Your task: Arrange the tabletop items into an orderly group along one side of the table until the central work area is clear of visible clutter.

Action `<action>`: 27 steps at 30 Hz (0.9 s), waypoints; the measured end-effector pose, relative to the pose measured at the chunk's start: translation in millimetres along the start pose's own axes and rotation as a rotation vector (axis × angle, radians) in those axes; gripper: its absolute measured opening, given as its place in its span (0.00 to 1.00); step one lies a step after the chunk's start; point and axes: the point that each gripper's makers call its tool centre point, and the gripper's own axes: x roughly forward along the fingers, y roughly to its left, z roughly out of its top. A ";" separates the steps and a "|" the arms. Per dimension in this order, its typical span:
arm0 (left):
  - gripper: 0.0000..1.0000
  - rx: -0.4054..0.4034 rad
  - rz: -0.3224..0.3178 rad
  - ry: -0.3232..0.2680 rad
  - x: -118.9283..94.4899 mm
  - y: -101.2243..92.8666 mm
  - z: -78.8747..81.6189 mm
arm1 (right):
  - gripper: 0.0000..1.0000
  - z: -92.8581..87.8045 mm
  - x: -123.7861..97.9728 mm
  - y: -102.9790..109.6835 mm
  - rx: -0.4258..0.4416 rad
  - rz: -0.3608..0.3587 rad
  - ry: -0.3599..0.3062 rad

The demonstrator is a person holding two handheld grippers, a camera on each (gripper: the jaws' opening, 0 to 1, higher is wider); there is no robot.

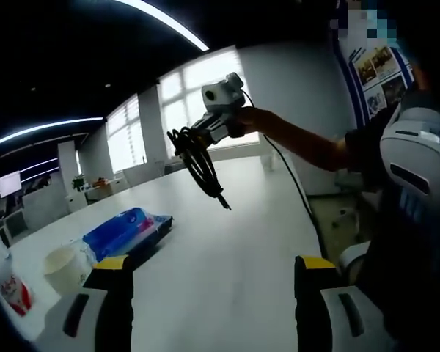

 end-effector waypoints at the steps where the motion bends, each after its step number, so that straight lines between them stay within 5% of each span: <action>1: 0.90 -0.001 0.002 0.002 -0.5 0.4 -1.0 | 0.06 0.5 1.3 2.9 -0.002 0.010 0.002; 15: 0.90 0.000 0.012 0.003 -8.1 2.4 -3.9 | 0.06 8.5 4.5 33.7 -0.059 0.086 0.031; 27: 0.90 0.008 0.003 -0.002 -7.3 -1.8 -3.0 | 0.06 -25.1 -3.9 42.1 -0.003 0.112 0.132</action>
